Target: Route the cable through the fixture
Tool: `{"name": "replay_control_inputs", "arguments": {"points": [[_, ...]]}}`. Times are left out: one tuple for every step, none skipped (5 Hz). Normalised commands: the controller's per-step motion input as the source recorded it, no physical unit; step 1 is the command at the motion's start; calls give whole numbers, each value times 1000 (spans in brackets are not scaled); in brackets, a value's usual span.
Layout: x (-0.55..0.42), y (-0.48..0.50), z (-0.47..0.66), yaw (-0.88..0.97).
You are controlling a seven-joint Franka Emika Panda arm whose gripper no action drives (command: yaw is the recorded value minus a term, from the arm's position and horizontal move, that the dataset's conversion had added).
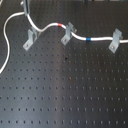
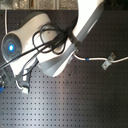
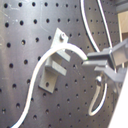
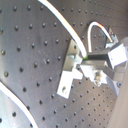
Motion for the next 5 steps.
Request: {"name": "replay_control_inputs", "arguments": {"points": [[221,-346,122,160],[-81,-69,126,171],[-108,-6,316,286],[-4,74,161,403],[-7,36,225,426]]}}
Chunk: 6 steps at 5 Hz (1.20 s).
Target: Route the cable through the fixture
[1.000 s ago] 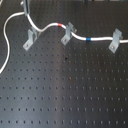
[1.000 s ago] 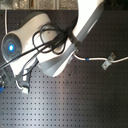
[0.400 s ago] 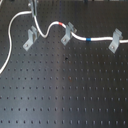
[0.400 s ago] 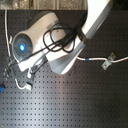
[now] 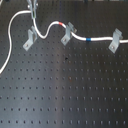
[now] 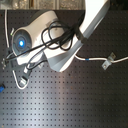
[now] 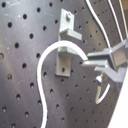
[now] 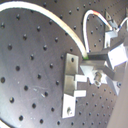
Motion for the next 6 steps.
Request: {"name": "replay_control_inputs", "arguments": {"points": [[31,80,171,497],[205,163,226,511],[42,172,150,477],[-209,236,183,460],[-55,99,99,249],[-27,5,2,0]]}}
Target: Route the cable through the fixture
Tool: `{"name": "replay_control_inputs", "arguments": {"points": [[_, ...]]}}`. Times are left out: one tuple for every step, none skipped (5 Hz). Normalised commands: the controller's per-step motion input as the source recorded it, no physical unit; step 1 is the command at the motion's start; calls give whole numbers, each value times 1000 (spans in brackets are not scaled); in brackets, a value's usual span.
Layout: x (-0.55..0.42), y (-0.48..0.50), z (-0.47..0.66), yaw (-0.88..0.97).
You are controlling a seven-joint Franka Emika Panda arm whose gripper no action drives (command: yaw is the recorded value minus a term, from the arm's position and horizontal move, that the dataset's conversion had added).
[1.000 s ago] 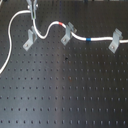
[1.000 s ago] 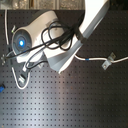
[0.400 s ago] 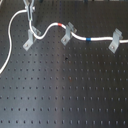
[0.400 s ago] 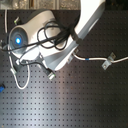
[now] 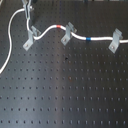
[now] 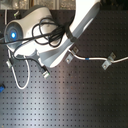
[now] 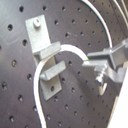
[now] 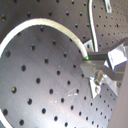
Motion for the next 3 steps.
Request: {"name": "replay_control_inputs", "arguments": {"points": [[-4,-3,686,17],[-23,5,24,0],[-2,0,41,0]]}}
